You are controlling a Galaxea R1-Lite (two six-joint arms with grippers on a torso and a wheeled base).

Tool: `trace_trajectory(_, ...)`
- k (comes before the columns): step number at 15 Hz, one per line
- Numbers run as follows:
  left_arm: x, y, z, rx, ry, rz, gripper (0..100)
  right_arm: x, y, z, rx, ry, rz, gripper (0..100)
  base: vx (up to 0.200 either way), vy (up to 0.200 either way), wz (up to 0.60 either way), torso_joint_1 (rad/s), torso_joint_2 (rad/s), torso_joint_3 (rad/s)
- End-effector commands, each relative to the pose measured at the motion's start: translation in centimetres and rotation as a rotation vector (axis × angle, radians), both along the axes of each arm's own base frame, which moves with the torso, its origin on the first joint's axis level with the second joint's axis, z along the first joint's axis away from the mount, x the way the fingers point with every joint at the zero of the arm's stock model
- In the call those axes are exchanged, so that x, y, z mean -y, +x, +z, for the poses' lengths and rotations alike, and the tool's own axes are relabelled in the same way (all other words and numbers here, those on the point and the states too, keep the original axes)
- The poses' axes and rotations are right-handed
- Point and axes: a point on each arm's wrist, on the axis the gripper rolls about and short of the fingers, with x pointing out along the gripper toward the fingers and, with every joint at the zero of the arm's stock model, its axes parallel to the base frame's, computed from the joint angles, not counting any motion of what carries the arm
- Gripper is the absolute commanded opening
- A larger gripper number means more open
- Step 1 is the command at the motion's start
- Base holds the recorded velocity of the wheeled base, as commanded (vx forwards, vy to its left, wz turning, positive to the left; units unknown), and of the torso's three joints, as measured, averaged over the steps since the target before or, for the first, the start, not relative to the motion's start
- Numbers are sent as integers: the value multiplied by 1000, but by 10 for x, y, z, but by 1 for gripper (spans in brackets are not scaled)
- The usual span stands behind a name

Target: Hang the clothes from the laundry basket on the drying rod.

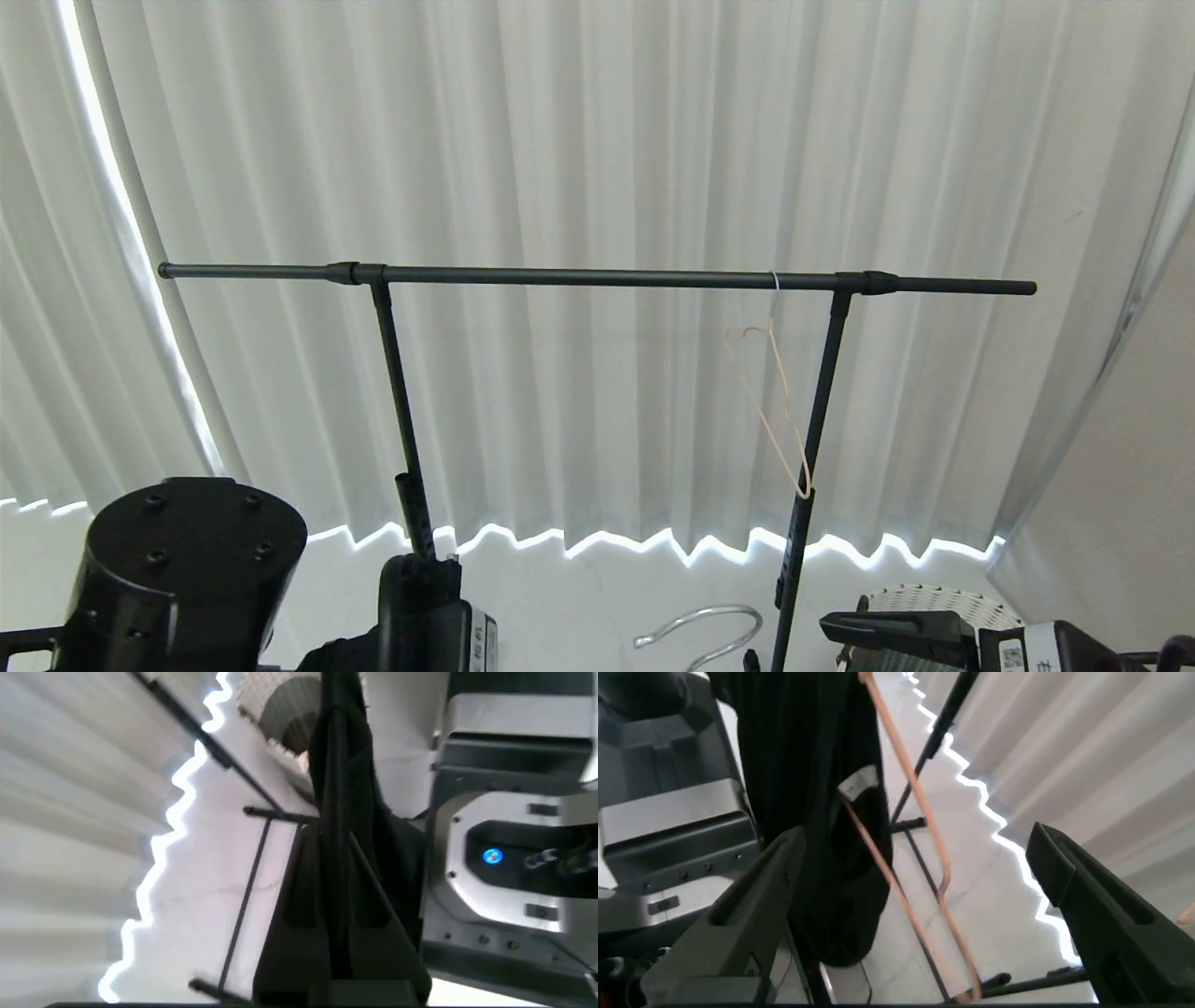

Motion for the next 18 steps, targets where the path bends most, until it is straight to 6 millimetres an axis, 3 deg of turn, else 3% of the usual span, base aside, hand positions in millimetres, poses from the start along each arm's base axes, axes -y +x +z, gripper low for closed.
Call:
trace_trajectory(1,-5,3,-3,1,17,42,0,0,0,-2,0,-9,-9,100,0,0,0,0,0,0)
trace_trajectory(5,-9,9,1,92,32,167,0,7,7,-11,-22,-43,-66,100,0,0,0,0,0,0)
trace_trajectory(10,-10,33,30,241,-93,305,0,0,18,-16,-196,3,-217,100,0,0,0,0,0,0)
trace_trajectory(12,-7,41,50,290,-145,323,0,-22,33,-10,-278,81,-368,100,0,0,0,0,0,0)
trace_trajectory(15,-3,46,64,325,-182,321,0,-59,54,3,-327,190,-473,100,0,0,0,0,0,0)
trace_trajectory(18,-3,46,71,343,-197,319,0,-76,70,4,-338,265,-510,100,0,0,0,0,0,0)
